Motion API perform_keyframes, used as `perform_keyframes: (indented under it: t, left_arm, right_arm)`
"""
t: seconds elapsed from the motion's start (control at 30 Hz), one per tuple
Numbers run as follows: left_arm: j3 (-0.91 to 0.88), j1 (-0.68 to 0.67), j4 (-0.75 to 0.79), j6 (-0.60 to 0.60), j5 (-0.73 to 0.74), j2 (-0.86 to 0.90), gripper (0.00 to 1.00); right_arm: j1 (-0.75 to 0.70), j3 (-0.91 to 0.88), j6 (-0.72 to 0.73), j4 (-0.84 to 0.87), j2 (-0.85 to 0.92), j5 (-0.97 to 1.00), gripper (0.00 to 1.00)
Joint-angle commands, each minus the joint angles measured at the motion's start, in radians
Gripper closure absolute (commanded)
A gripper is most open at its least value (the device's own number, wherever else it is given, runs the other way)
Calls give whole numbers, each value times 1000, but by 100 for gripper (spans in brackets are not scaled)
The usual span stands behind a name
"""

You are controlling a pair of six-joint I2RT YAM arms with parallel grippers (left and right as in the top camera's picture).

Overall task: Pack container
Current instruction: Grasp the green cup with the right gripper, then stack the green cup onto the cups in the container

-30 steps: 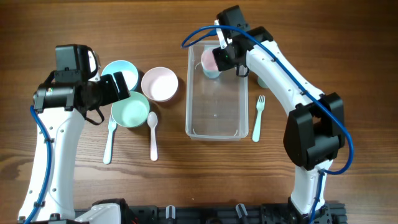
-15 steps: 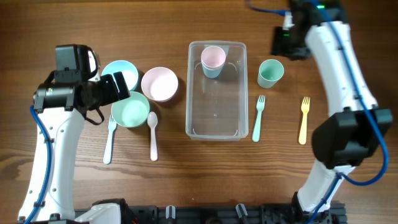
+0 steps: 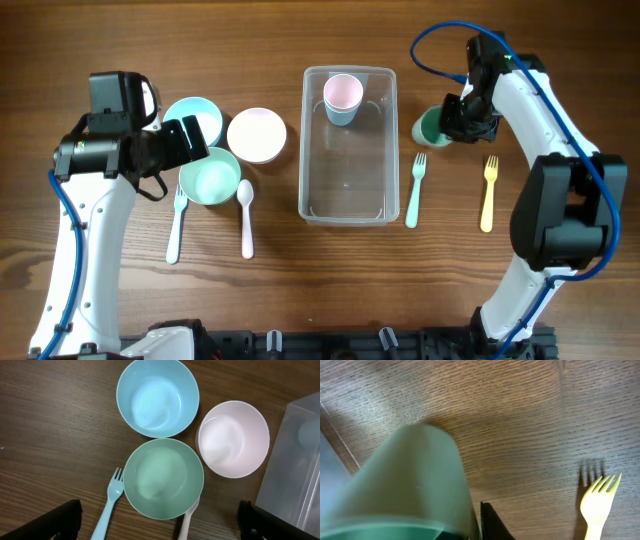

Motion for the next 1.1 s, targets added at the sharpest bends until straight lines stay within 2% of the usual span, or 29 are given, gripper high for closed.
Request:
perform_keyframes:
  t: [0.0,0.1,0.27,0.33,0.47,0.73,1.07]
  left_arm:
    - [14,5,3,16,-2,4,0]
    - [14,5,3,16,-2,4,0]
    - [15,5,3,16,-2,4,0]
    - [15,5,3,16,-2,4,0]
    - [15,5,3,16,-2,4,0]
    - [14,5,3,16,-2,4,0]
    - [14,5,3,16,-2,4,0]
  right_arm:
    - [7,104,0,-40,-60,25,96]
    - [44,210,-44,-96,-129,24,96]
    - [204,354,-112,-130,-235,29,96]
    - [297,412,-196,-117,-239,28,96]
    - [411,413,-361,-20,-203,29,96]
    - [394,413,-376,21,42,47,96]
    - [393,412,-390,-10,62,75,95]
